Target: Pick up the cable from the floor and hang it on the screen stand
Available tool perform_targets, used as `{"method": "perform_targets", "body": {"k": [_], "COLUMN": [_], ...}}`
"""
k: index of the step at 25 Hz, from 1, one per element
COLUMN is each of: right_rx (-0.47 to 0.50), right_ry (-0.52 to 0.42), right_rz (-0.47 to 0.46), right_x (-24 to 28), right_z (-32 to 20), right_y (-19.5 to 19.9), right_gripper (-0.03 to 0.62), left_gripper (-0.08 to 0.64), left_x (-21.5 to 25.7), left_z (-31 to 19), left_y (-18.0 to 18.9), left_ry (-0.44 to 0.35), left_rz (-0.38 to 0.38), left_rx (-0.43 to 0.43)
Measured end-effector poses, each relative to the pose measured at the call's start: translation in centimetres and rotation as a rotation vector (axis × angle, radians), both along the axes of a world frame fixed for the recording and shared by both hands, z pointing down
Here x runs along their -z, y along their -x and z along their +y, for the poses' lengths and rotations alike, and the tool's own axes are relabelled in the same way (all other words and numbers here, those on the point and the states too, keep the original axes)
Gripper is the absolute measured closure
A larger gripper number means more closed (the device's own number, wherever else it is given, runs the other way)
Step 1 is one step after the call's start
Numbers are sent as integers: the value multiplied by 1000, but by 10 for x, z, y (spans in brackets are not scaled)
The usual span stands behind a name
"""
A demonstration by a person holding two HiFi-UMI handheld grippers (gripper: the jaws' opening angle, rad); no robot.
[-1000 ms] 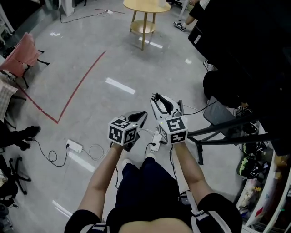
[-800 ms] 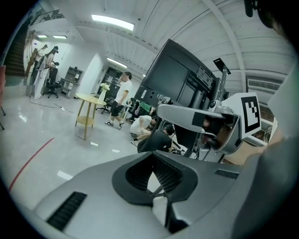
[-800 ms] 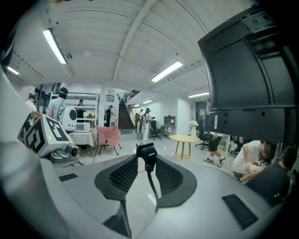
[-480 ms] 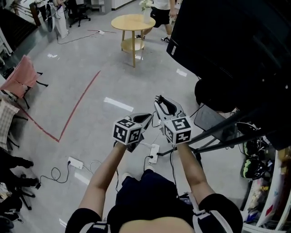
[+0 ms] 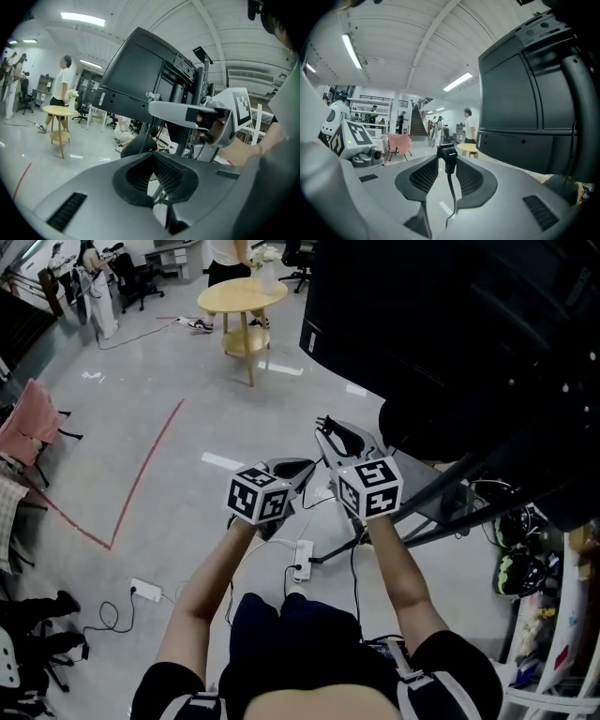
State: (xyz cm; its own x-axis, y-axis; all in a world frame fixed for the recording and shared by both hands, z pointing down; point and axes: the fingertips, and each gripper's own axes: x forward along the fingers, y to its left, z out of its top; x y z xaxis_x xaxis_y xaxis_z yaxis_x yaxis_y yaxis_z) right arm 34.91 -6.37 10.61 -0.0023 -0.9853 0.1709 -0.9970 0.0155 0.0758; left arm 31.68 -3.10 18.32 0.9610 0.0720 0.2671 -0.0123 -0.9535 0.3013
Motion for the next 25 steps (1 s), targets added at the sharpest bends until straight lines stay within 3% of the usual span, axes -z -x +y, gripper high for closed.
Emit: {"method": "perform_targets", "body": {"k": [15, 25], "right_rx": [-110, -238], "right_ry": [-36, -111], "right_rz": [84, 95], "right_x": [58, 127], "right_z": [-4, -24], "right_y": [-78, -118], "right_gripper": [457, 457], "left_gripper": [552, 552], "left_x": [43, 86], "left_z": [2, -13], "left_y": [-81, -124], "left_ry": [-29, -89], "left_rz": [61, 106], "left_rx": [-172, -382]}}
